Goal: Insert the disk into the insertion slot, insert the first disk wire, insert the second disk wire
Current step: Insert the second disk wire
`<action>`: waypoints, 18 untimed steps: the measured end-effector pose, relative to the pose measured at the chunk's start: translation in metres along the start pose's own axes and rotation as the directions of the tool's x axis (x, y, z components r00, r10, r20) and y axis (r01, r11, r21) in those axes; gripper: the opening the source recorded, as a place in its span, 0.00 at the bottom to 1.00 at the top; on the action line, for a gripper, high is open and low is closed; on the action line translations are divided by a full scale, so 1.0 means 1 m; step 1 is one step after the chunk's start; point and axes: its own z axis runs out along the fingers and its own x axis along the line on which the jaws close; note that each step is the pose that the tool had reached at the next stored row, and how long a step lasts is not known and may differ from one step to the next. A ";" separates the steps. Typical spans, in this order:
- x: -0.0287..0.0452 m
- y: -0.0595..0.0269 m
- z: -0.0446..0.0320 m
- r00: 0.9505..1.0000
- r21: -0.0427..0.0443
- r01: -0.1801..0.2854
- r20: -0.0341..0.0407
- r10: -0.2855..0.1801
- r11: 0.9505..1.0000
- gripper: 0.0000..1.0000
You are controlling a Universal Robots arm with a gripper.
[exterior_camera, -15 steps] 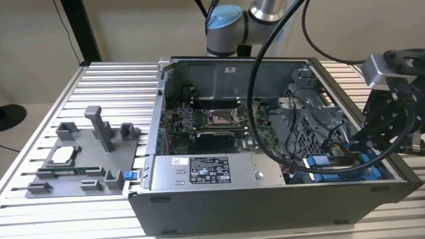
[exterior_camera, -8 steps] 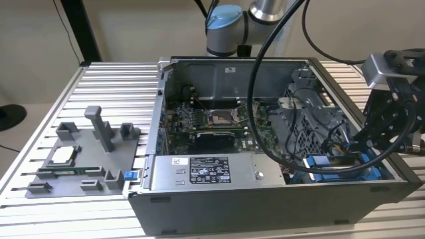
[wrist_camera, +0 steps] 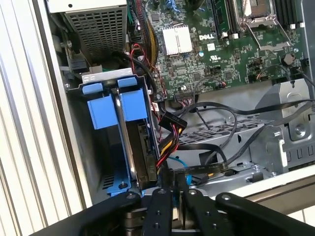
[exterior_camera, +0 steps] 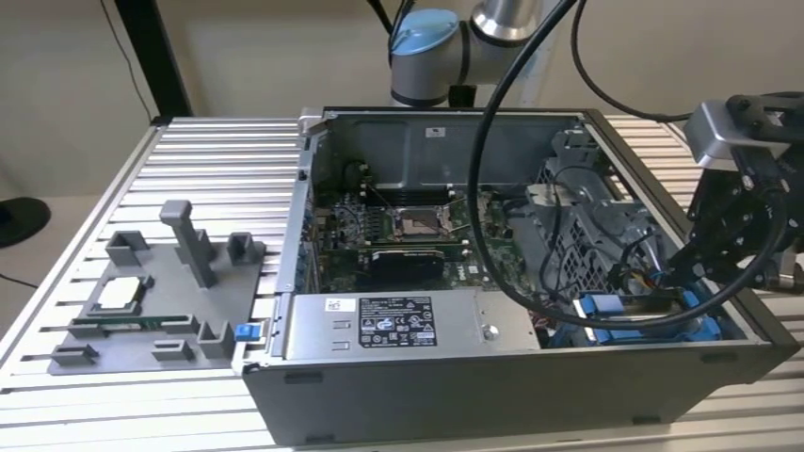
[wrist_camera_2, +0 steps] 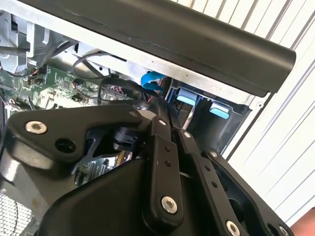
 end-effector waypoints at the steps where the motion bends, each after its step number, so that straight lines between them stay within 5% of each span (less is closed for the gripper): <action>1: 0.0000 0.0000 0.0000 1.000 0.000 0.000 0.000 0.000 1.000 1.00; 17: 0.0011 -0.0002 0.0054 1.000 0.000 0.000 -0.002 0.000 1.000 1.00; 18: 0.0011 -0.0003 0.0055 1.000 0.000 0.000 -0.003 0.000 1.000 0.00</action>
